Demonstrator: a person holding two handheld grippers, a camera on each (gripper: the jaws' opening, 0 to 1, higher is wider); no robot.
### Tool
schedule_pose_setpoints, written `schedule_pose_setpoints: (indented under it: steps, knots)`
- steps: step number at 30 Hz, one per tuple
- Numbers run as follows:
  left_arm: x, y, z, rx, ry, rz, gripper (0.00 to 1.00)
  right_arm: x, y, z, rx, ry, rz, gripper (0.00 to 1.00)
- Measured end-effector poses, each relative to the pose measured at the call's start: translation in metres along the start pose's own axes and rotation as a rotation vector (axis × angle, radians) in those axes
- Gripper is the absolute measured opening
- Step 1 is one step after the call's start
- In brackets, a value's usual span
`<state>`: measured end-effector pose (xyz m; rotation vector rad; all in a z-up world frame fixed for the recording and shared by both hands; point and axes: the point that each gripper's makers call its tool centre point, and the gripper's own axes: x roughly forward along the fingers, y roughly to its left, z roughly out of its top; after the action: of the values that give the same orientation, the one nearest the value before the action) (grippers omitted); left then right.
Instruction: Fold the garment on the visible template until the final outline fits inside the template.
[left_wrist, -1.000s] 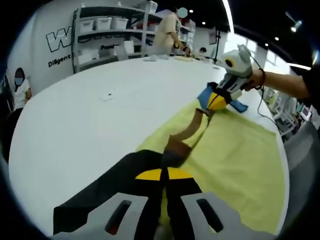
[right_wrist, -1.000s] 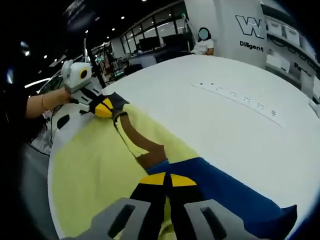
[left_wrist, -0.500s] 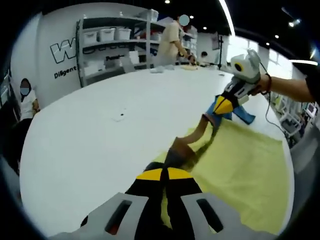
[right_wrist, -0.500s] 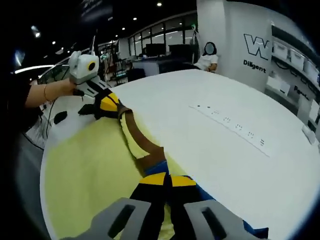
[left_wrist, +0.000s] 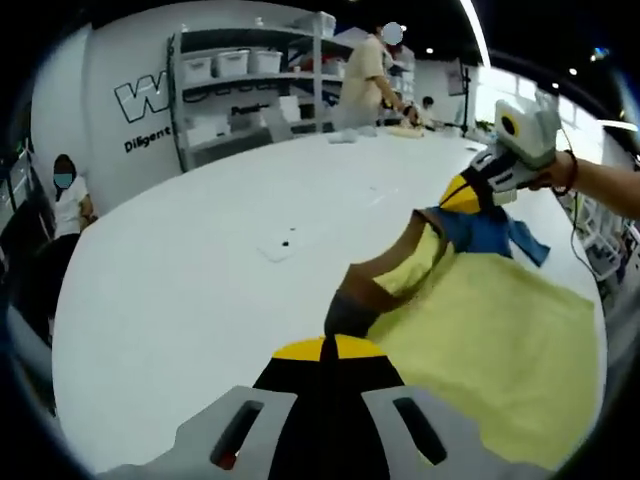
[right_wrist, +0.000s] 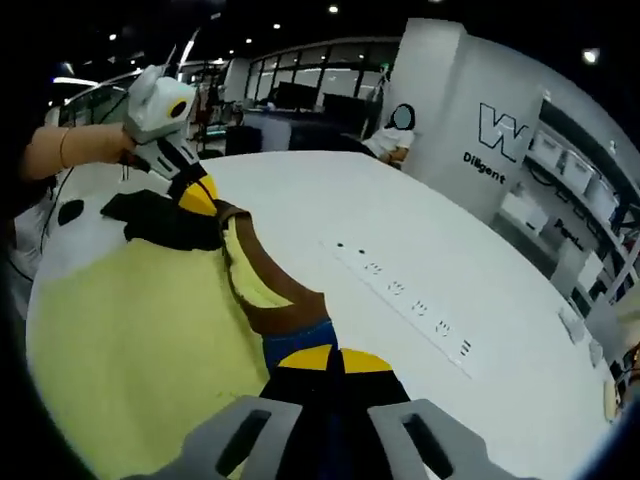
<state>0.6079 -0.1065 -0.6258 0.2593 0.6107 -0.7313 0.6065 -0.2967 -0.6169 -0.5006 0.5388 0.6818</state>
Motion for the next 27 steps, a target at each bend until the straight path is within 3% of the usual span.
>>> schedule_pose_setpoints:
  steps: [7,14,23,27]
  knots:
    - [0.027,0.014,-0.009,0.015,0.066,0.037,0.0,0.023,-0.015,-0.003,0.047,0.003,-0.055,0.0]
    - [0.042,0.02,-0.021,0.04,0.124,0.077,0.0,0.044,-0.015,-0.023,0.097,0.072,-0.065,0.0]
    - [0.043,0.032,-0.023,0.018,0.128,0.161,0.01,0.063,-0.021,-0.036,0.117,0.12,-0.082,0.0]
    - [0.042,0.034,-0.024,-0.01,0.116,0.159,0.01,0.064,-0.02,-0.035,0.136,0.119,-0.096,0.0]
